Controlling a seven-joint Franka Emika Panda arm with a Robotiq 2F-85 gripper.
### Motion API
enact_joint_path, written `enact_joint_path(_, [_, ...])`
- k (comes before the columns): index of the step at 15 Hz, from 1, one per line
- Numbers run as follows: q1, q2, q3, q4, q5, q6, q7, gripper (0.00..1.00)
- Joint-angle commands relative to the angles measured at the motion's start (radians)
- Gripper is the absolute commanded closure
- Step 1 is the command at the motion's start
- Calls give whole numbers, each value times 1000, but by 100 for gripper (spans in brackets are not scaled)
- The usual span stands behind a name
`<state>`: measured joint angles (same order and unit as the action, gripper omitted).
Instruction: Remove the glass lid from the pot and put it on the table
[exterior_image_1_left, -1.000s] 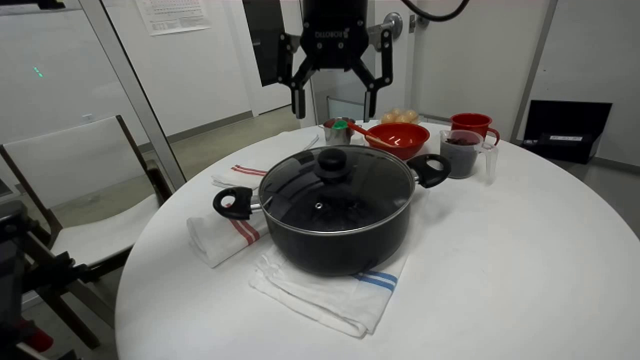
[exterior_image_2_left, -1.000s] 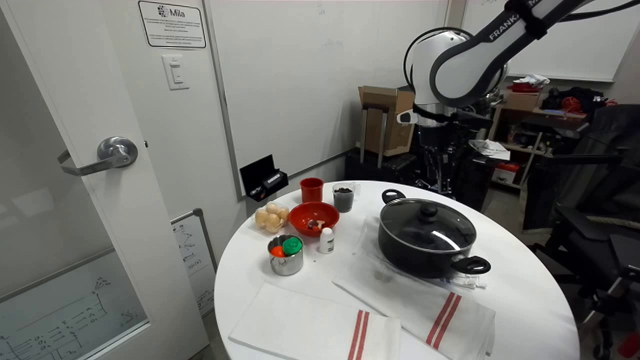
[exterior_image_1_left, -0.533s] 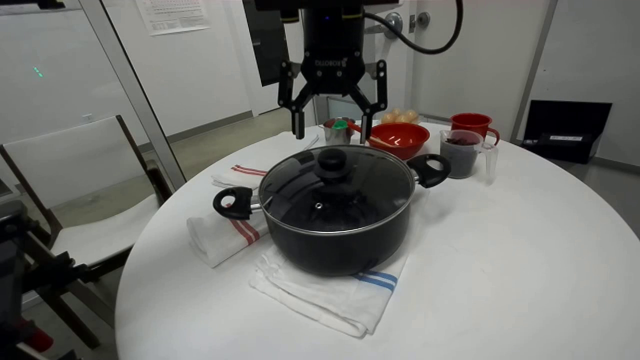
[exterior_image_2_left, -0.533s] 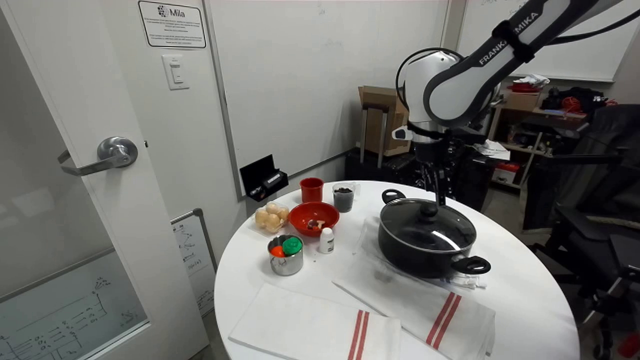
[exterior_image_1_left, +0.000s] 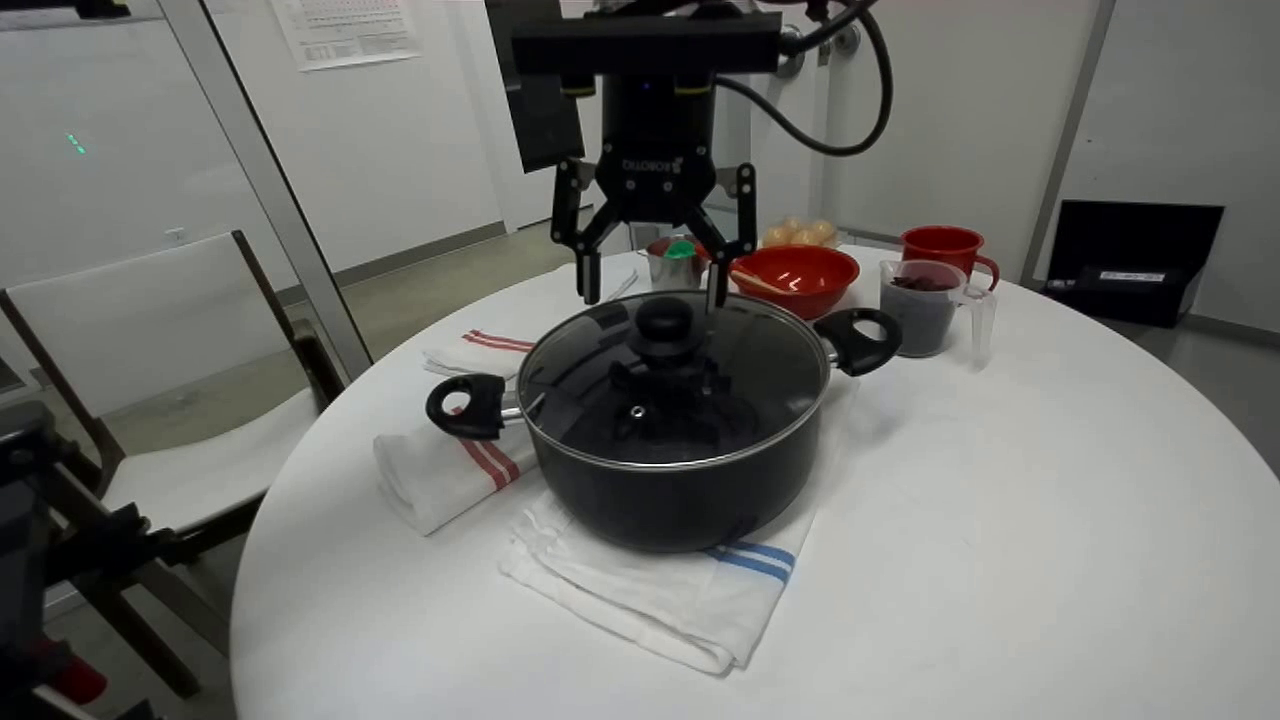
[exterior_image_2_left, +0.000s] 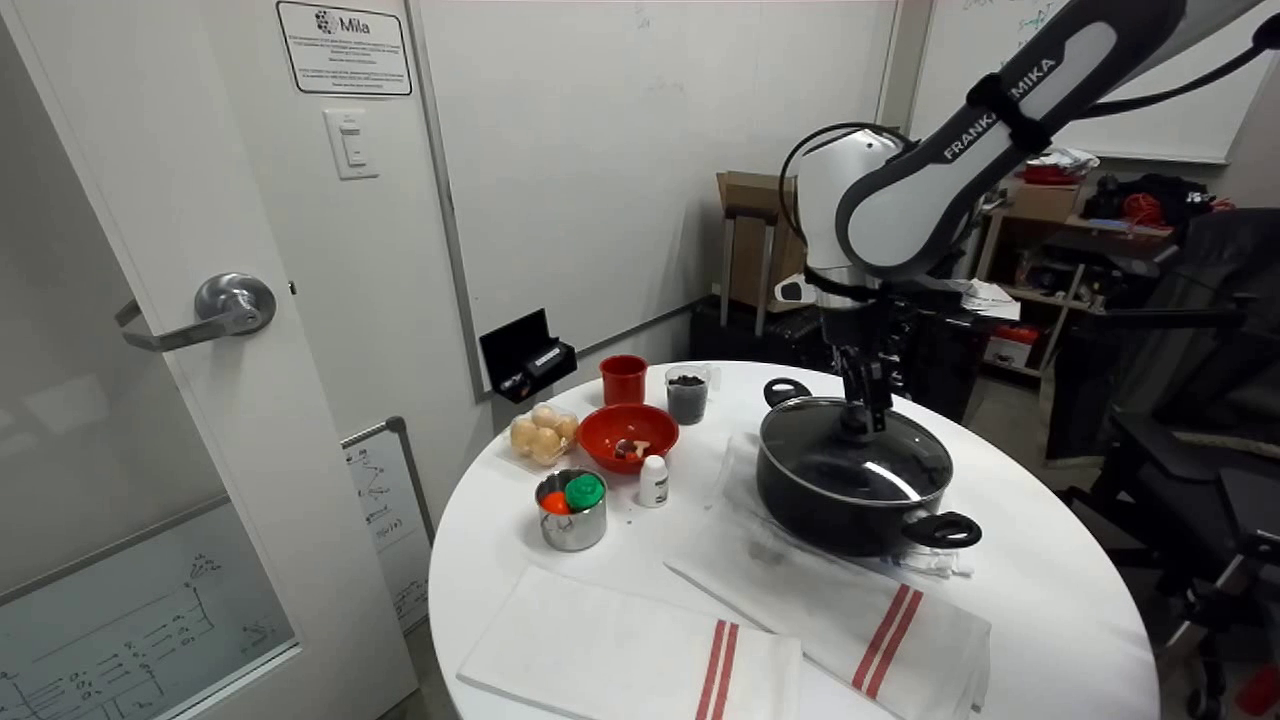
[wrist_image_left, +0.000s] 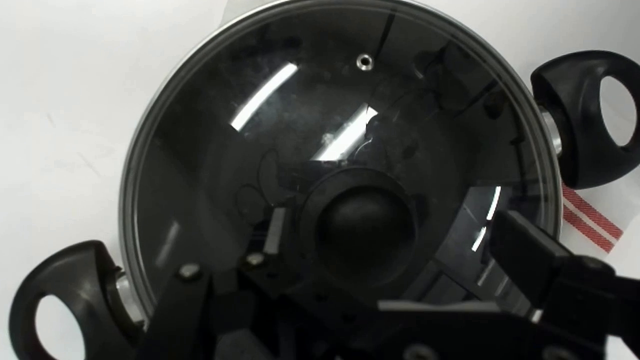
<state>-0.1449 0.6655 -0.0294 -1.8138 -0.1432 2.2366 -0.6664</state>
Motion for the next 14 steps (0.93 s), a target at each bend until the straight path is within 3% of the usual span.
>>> enact_joint_path(1, [-3,35,7,34,-21,1,30,0])
enact_joint_path(4, [-3,46,6,37,-22,3,38,0])
enact_joint_path(5, [-3,47,6,37,-23,3,42,6])
enact_joint_path(6, [-3,48,6,37,-23,4,43,28])
enact_joint_path(8, [-4,47,6,35,-23,6,45,32])
enact_joint_path(14, [-7,42,5,45,-34,11,59,75])
